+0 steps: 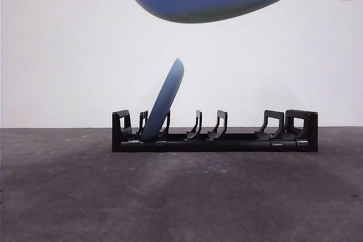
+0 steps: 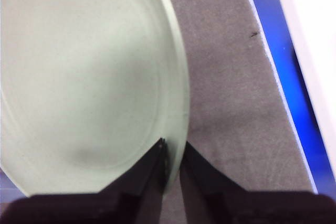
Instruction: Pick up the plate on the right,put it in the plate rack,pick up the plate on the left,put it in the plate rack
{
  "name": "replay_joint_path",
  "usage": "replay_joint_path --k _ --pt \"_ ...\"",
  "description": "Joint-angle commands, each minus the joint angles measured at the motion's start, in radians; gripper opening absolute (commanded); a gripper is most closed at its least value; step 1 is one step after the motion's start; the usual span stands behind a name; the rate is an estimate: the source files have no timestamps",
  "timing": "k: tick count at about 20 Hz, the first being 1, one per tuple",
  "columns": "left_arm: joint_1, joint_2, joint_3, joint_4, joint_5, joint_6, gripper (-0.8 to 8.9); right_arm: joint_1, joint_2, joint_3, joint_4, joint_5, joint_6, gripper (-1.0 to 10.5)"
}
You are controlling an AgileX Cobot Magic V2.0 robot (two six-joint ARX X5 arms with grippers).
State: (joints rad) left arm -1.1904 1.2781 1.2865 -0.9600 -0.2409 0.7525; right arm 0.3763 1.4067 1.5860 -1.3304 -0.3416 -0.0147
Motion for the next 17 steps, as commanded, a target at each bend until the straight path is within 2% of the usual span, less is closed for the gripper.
replay_joint_path --k 1,4,5,8,10,13,17 --pt "0.008 0.000 -0.002 -0.011 -0.013 -0.041 -0.08 -0.007 -0.005 -0.003 -0.003 -0.007 -0.016 0.0" --pt "0.008 0.000 -0.002 -0.010 -0.011 -0.041 -0.08 -0.012 -0.005 -0.003 0.001 -0.005 -0.018 0.1" --pt "0.008 0.000 -0.002 -0.008 -0.003 -0.042 -0.08 -0.012 -0.006 -0.003 0.005 -0.006 -0.019 0.5" --pt "0.009 0.000 -0.002 0.005 0.067 -0.042 -0.08 -0.012 -0.015 -0.003 0.033 -0.006 -0.019 2.8" --pt "0.009 0.000 -0.002 0.017 0.093 -0.042 -0.08 -0.012 -0.030 -0.002 0.059 -0.006 -0.015 3.8" --pt "0.009 0.005 -0.002 0.065 0.122 -0.050 -0.08 -0.012 -0.072 0.007 0.099 0.006 -0.011 3.9" --pt "0.063 0.031 -0.002 0.249 0.275 -0.152 -0.08 -0.012 -0.224 0.026 0.201 0.148 0.054 3.8"
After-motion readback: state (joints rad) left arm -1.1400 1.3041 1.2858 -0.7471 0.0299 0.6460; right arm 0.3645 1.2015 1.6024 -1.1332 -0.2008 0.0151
